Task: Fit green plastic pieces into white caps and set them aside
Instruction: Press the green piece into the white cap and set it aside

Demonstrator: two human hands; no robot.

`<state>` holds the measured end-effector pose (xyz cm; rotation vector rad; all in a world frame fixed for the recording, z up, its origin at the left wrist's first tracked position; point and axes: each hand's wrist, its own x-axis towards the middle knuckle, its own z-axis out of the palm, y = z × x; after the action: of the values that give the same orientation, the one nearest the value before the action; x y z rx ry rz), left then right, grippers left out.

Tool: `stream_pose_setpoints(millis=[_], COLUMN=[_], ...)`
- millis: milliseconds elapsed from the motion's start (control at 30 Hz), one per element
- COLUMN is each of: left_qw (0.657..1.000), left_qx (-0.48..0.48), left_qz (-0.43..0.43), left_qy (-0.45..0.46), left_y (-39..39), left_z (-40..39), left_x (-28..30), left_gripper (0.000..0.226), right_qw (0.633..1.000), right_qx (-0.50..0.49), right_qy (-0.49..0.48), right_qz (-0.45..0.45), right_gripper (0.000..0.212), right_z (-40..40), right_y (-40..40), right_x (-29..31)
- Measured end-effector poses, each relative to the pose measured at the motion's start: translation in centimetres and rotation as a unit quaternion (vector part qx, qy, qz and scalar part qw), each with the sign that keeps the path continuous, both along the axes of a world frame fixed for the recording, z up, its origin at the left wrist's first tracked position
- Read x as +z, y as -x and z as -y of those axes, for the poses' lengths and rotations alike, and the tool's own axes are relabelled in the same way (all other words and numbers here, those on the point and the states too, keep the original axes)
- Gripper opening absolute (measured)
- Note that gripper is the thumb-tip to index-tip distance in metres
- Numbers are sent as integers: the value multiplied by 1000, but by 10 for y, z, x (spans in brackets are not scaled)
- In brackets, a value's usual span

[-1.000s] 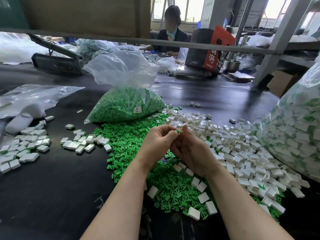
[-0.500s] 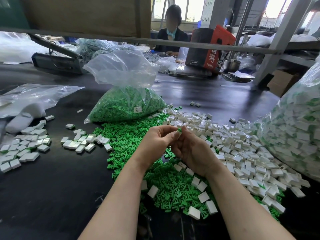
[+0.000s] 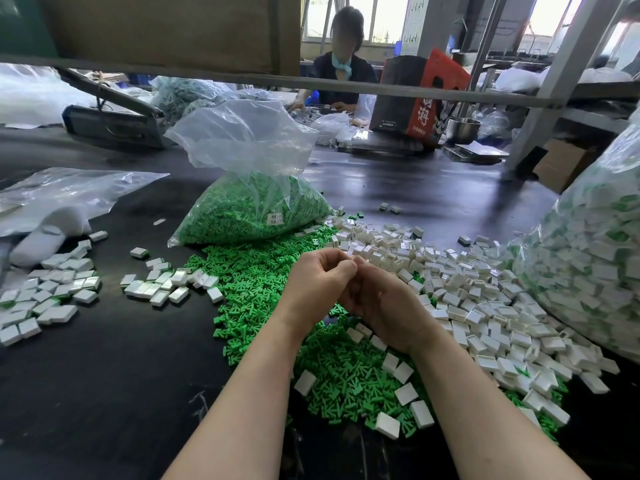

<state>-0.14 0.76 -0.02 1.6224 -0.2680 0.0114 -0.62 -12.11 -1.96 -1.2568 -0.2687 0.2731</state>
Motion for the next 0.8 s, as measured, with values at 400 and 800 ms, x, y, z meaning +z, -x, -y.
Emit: stream_pose_setpoints(millis=[400,800], left_qw=[998,1000], left_qx=[42,19], left_qz=[-37,-10], left_qy=[41,14], left_y=[3,7], left_z=[9,9], left_x=[-1,3], left_gripper=[17,17], right_qw=[999,1000], right_qx=[-12,-16], right_qy=[24,-20], right_qz=[18,-4], right_gripper=[40,44], right_z=[-1,4], right_y=[4,1], right_x=[2,-3])
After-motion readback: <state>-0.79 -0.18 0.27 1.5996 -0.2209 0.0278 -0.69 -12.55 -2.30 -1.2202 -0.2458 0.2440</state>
